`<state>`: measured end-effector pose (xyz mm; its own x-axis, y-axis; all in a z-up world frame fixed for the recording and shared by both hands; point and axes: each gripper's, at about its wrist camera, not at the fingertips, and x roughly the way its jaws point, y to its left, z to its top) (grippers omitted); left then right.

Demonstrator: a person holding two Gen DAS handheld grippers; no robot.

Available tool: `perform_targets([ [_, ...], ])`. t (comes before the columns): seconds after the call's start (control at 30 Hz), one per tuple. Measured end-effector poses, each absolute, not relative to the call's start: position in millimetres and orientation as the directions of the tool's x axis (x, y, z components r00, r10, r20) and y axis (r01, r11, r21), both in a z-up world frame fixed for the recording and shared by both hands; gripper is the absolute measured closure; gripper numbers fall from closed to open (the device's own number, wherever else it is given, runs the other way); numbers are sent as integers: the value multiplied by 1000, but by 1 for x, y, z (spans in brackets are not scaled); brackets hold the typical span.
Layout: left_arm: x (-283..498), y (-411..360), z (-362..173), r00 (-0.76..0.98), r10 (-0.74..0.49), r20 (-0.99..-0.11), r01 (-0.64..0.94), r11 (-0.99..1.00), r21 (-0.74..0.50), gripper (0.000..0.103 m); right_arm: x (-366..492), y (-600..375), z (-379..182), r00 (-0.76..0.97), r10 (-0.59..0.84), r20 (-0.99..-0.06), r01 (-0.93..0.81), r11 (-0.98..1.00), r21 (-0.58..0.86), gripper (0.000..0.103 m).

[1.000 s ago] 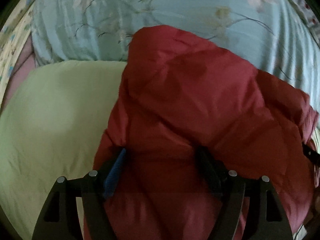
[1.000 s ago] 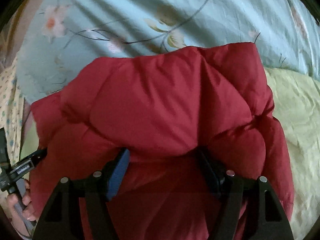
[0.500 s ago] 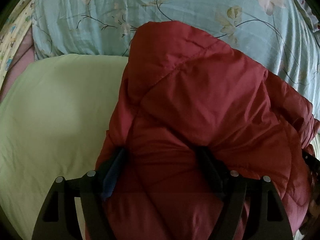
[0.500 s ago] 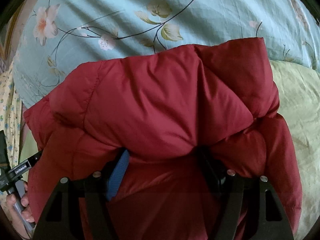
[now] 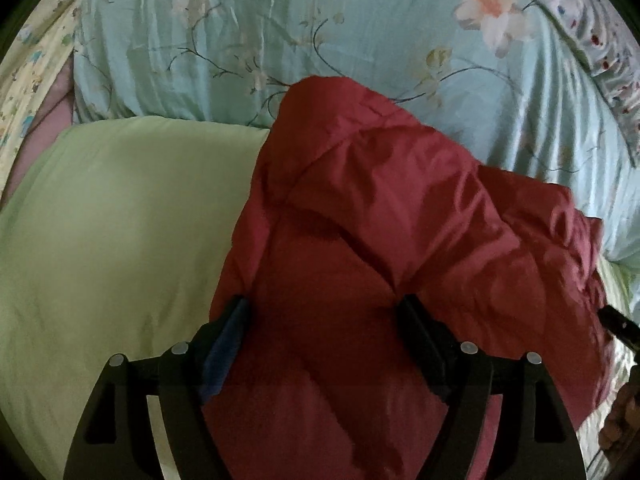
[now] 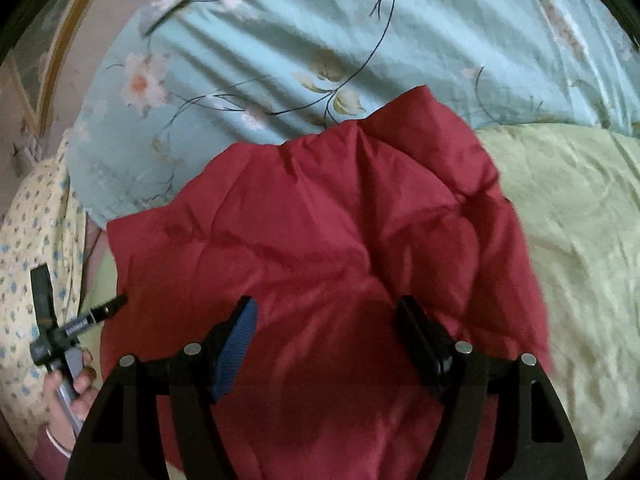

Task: Fold large clothes

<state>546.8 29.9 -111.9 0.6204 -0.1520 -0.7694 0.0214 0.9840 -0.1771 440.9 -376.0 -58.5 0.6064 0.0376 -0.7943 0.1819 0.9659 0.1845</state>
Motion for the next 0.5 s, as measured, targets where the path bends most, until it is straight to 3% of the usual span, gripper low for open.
perform_targets([
  [0.1,534,37,-110,621,-163,-766,21,981,-192,16,425,-378,-55,607,34,-794,175,969,175,27],
  [0.5,525,67,-107,599,-210,-773,19,968,-249,6,391,-393,-42,622,33,-782,199,960,199,26],
])
